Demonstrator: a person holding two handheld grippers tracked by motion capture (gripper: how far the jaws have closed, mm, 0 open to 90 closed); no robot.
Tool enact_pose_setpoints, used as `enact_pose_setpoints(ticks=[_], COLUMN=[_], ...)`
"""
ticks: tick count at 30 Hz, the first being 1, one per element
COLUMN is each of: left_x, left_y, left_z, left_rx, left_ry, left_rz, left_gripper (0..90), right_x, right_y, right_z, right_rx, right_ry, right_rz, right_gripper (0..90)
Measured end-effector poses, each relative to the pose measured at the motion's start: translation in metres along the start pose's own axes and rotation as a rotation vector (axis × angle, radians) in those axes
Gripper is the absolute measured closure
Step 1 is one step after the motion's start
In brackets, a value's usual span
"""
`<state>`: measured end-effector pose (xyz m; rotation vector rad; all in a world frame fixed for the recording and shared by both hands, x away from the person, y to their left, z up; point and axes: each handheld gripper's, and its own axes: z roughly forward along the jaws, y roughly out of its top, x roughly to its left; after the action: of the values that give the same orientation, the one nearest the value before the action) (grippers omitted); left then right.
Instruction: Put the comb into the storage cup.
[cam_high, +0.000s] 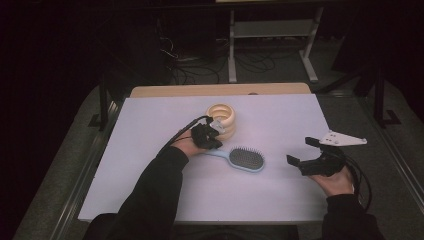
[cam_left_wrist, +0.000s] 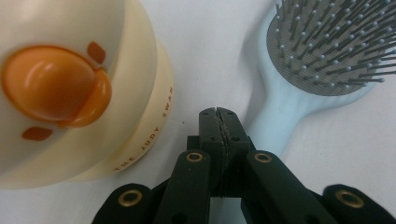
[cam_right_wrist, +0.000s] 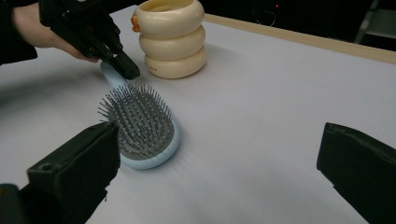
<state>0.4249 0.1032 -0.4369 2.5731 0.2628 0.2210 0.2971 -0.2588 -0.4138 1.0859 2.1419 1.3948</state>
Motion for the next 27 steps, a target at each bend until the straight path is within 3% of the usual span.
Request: enact_pose_setpoints(ticks=[27], left_x=[-0.017], left_y=[0.000], left_z=[0.000], left_rx=[0.009], left_ry=[-0.044], left_rz=[0.034], left_gripper=[90.0], right_x=[0.000], right_y=[0.000], right_z=[0.000], right_rx=[0.006], right_ry=[0.003], right_rz=[0.002], right_gripper=[0.0])
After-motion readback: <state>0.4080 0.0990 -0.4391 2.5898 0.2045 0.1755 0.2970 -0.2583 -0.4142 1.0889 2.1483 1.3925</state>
